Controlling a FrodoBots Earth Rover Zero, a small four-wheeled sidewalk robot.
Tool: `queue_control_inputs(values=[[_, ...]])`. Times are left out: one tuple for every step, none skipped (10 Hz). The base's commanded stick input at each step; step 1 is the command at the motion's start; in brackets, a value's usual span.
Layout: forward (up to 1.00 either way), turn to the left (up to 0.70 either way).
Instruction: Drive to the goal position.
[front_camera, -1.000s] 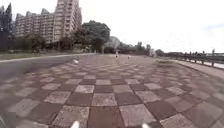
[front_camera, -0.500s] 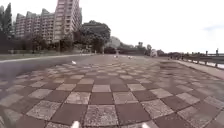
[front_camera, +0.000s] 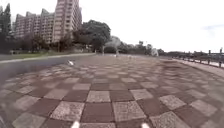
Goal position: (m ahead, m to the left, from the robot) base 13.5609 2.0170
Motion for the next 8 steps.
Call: queue_control_inputs(values=[[0.7, 0.0], [0.7, 0.0], [0.7, 0.0], [0.7, 0.0], [0.7, 0.0], [0.7, 0.0], [0.7, 0.0], [0.7, 0.0]])
